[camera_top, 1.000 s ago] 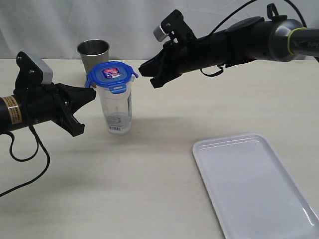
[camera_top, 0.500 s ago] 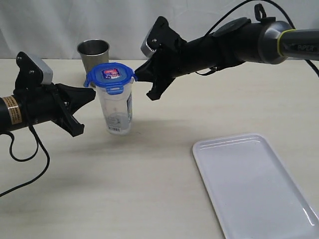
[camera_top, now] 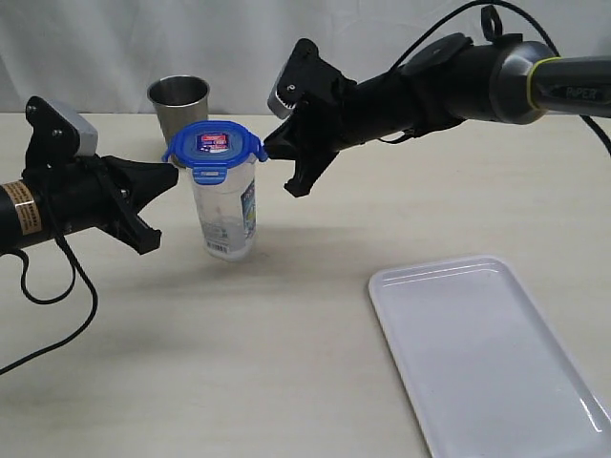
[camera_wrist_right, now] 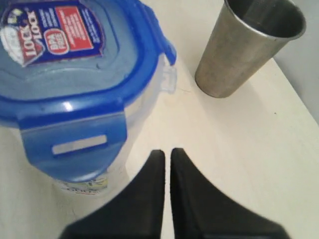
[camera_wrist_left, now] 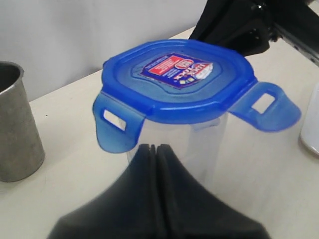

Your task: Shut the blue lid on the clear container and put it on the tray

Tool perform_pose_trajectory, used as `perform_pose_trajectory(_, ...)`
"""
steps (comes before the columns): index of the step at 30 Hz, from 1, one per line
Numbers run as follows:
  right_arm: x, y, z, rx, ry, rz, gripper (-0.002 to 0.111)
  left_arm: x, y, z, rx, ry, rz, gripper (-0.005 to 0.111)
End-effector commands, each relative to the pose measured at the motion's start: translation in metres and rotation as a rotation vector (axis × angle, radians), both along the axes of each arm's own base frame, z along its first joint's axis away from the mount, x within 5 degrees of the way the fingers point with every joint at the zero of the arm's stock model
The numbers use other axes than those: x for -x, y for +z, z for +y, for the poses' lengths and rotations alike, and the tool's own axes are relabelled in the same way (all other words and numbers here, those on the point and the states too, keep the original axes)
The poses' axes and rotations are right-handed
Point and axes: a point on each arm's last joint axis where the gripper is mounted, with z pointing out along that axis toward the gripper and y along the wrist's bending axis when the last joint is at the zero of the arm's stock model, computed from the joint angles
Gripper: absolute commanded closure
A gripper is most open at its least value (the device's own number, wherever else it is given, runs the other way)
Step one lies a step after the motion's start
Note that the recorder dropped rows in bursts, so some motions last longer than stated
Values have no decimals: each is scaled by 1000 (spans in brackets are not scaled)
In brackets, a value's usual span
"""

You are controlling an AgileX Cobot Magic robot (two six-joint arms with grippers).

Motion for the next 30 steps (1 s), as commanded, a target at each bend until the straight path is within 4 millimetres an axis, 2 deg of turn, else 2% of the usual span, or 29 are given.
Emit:
perform_pose_trajectory(1, 2, 16, -4, 23, -27, -15, 104, -2, 1, -2, -3, 4, -3, 107)
perform_pose_trajectory(4, 5, 30, -5, 9, -26, -36, 104, -2, -1, -1, -19, 18, 12, 107)
perform_pose_trajectory(7, 8, 34, -5, 3, -14, -34, 104, -2, -1, -1, -20, 16, 11, 107)
perform_pose_trajectory(30, 21, 30, -5, 50, 66, 77, 104, -2, 1, -1, -6, 16, 3, 107)
